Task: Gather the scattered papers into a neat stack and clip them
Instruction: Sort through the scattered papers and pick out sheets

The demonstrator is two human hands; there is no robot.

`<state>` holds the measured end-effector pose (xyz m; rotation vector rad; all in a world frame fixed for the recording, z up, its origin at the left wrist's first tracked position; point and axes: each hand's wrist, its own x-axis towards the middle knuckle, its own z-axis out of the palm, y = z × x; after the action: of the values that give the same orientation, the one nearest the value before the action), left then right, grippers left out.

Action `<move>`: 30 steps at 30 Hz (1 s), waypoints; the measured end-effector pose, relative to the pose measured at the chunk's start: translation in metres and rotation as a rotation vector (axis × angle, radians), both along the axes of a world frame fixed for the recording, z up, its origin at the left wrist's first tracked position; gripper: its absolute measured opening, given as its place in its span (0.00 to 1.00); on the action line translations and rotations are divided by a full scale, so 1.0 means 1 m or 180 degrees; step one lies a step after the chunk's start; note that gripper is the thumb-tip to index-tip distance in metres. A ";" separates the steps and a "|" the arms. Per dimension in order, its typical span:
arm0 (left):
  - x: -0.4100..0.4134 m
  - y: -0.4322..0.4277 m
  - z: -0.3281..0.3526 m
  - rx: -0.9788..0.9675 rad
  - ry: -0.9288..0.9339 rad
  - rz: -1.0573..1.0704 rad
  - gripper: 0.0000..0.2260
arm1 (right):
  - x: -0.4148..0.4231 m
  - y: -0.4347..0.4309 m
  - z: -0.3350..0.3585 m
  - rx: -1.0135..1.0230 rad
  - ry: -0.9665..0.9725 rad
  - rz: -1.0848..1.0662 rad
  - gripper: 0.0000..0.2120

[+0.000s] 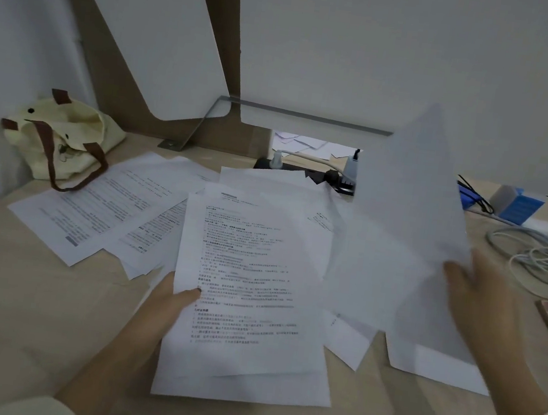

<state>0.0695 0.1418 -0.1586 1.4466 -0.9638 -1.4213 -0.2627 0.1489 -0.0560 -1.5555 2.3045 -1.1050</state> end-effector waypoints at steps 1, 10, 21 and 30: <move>-0.005 0.001 0.002 -0.0006 0.0091 0.0022 0.12 | -0.001 0.001 0.010 -0.0203 0.0246 -0.0003 0.14; -0.034 0.013 0.000 0.0368 0.0807 -0.0053 0.18 | 0.072 0.013 0.004 0.0035 0.1649 0.1418 0.19; -0.036 0.024 0.003 0.0235 0.0845 -0.0258 0.22 | 0.125 0.032 -0.081 0.0488 0.1799 0.2083 0.07; -0.046 0.020 -0.002 0.0265 0.0438 0.0048 0.15 | 0.114 0.029 -0.065 0.1501 -0.0712 0.2608 0.17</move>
<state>0.0238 0.1613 -0.1609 1.3929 -0.8144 -1.5441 -0.1491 0.1783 -0.1211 -1.7726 1.3853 -0.4476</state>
